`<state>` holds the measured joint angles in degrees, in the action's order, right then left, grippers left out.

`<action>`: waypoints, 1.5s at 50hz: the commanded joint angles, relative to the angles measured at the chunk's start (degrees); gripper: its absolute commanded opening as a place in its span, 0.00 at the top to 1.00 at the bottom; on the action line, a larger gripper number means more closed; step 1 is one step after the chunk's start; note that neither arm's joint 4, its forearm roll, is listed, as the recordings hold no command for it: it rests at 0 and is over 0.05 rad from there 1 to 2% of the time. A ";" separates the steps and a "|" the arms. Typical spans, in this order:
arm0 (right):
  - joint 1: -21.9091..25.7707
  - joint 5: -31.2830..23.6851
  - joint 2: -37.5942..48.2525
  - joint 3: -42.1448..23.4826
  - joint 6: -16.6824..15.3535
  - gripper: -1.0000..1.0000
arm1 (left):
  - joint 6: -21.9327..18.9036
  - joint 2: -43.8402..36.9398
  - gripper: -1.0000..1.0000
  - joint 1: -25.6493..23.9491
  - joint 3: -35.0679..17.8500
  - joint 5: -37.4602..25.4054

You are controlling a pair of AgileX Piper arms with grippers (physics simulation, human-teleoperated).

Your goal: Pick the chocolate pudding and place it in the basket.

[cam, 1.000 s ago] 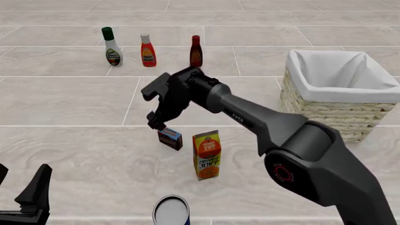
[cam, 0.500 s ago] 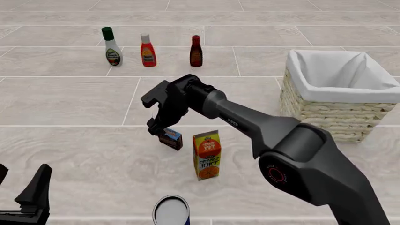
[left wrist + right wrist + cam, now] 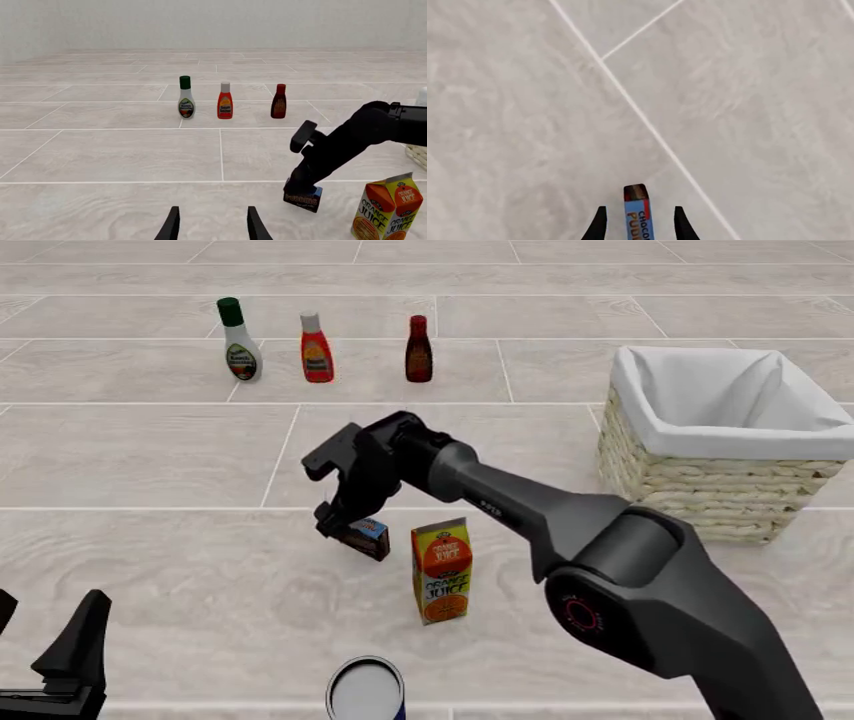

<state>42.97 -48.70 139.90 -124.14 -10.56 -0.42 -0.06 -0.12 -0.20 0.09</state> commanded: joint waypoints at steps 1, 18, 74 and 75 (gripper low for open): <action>-0.04 -0.10 0.37 0.04 0.60 0.00 | -0.01 -0.04 0.00 0.09 0.00 0.07; -0.36 0.91 1.65 0.35 0.82 0.00 | 0.00 -0.04 0.00 0.10 0.00 0.08; 0.20 2.89 -13.69 11.55 -0.32 1.00 | 0.01 -0.04 0.00 0.09 0.00 0.06; 0.15 2.88 -14.19 11.88 -0.45 1.00 | 0.01 -0.04 0.00 0.09 0.00 0.07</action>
<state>42.93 -45.89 131.28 -115.64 -11.61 -0.42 -0.06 -0.11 -0.20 0.10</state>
